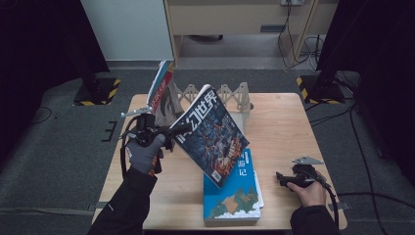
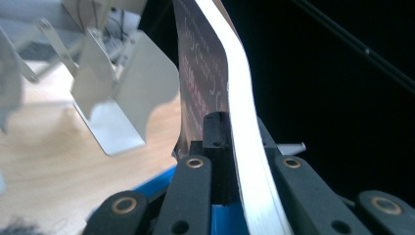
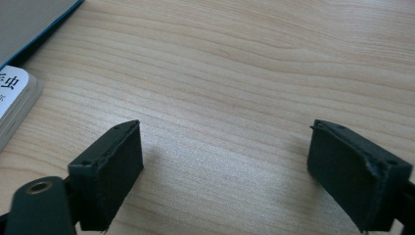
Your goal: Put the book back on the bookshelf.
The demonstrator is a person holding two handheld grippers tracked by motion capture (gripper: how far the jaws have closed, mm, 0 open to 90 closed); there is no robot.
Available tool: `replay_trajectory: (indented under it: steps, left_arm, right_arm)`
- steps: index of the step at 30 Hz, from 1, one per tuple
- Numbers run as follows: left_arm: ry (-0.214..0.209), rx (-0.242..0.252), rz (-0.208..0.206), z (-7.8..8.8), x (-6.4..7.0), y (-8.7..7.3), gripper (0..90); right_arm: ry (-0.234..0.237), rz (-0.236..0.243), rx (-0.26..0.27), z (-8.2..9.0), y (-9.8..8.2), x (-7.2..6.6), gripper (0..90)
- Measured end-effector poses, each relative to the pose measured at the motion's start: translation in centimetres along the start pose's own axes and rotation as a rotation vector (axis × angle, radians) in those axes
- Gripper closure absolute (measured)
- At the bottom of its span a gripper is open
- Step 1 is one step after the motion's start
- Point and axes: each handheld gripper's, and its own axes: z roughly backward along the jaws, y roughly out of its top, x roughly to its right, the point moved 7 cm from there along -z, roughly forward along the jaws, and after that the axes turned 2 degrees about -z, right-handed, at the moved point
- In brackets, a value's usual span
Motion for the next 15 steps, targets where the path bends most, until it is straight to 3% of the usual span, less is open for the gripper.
replay_trajectory:
  steps: [1, 7, 15]
  left_arm:
    - [-0.003, 0.012, 0.002, 0.2, -0.1, 0.4, 82.2]
    - [0.079, 0.042, -0.043, 1.4, -0.5, 2.7, 82.2]
    - [0.106, 0.104, -0.044, 3.2, -0.8, 5.5, 82.2]
  right_arm:
    - [-0.002, 0.007, 0.003, -0.1, 0.0, 0.0, 11.4]
    - [-0.01, 0.022, 0.016, -0.3, -0.1, -0.3, 7.6]
    - [-0.014, 0.018, 0.041, -0.5, -0.2, -0.3, 5.4]
